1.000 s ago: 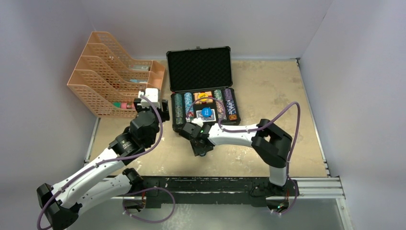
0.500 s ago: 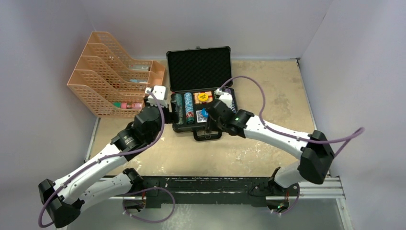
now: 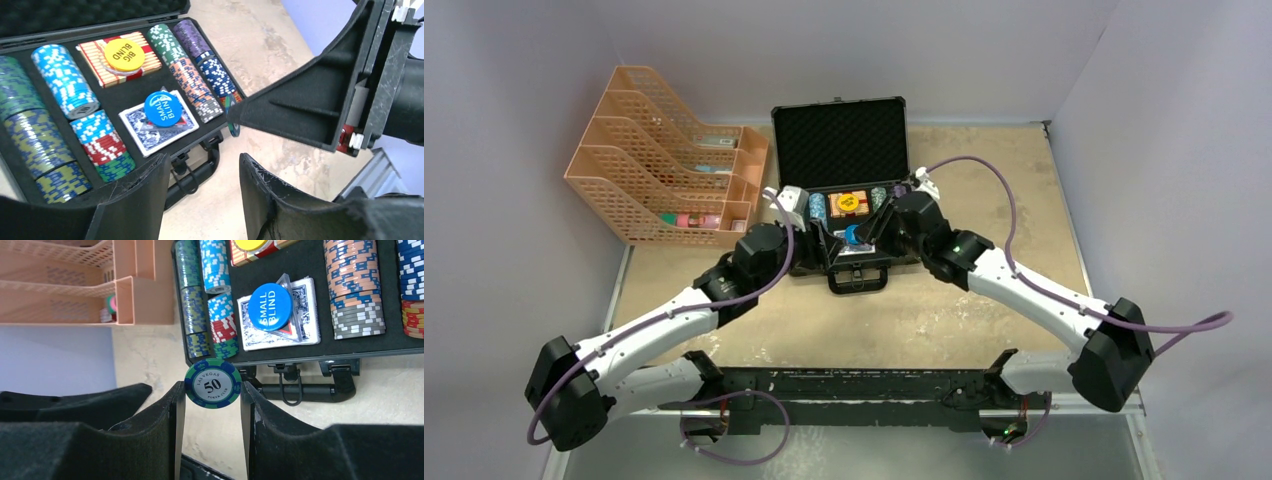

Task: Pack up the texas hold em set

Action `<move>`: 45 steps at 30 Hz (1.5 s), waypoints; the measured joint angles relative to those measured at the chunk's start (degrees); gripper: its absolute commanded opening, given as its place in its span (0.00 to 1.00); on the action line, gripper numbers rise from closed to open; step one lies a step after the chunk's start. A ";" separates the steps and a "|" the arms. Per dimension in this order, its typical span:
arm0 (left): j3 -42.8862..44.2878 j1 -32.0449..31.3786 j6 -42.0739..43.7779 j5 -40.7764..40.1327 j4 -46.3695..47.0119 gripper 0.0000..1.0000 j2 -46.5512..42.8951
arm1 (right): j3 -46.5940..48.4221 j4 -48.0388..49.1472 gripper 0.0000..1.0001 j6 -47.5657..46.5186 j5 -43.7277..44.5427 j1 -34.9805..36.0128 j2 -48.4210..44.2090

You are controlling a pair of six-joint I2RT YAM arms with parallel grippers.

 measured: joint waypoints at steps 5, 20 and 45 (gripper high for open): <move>-2.78 0.00 -4.31 2.21 6.62 0.54 0.79 | -2.49 3.96 0.41 2.23 -3.93 -2.36 -1.86; -3.61 -0.04 -9.92 4.83 17.16 0.29 7.50 | -4.15 8.37 0.41 4.76 -10.62 -3.78 -2.27; 12.72 -0.11 33.40 7.65 -23.04 0.00 10.23 | -9.60 7.50 0.75 0.55 -7.45 -12.94 -16.15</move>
